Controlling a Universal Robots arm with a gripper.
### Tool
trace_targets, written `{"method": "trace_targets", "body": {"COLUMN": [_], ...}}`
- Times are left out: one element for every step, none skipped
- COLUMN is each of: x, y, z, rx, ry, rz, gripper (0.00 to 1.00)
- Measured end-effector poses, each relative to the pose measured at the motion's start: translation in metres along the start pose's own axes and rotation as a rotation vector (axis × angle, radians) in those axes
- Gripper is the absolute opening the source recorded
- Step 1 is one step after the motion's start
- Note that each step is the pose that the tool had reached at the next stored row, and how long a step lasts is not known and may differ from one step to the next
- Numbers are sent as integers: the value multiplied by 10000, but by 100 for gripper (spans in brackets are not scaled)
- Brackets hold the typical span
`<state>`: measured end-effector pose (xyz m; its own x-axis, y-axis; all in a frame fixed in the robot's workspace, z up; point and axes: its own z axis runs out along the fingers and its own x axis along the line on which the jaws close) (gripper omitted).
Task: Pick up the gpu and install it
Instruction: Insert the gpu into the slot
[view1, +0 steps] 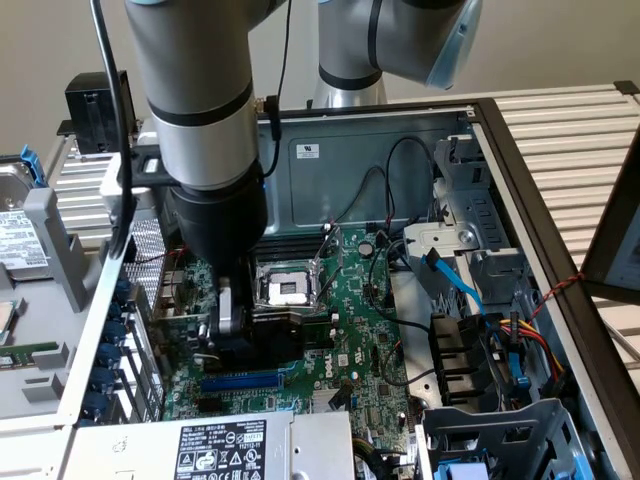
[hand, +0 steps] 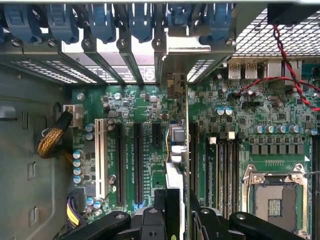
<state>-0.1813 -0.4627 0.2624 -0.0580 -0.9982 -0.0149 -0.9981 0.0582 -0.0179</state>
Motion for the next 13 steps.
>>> {"method": "trace_targets", "body": {"x": [1, 0, 1, 3, 3, 4, 5, 5, 5, 5, 5, 5, 5], "y": [5, 9, 10, 10, 11, 11, 11, 12, 13, 15, 18, 23, 28], "z": [1, 2, 7, 14, 24, 31, 36, 39, 38, 39, 40, 42, 46], "rx": [1, 2, 2, 1, 1, 1, 1, 0, -1, 0, 1, 2, 2], "ry": [-1, -3, -4, -2, -2, -2, -1, 0, 1, 0, -1, -3, -3], "rz": [-1, -1, -1, -2, -2, 0, 0, -1, -2, -2, -1, 0, 0], "gripper": [27, 27, 27, 27, 27, 27, 27, 27, 27, 27, 27, 27, 27]}}
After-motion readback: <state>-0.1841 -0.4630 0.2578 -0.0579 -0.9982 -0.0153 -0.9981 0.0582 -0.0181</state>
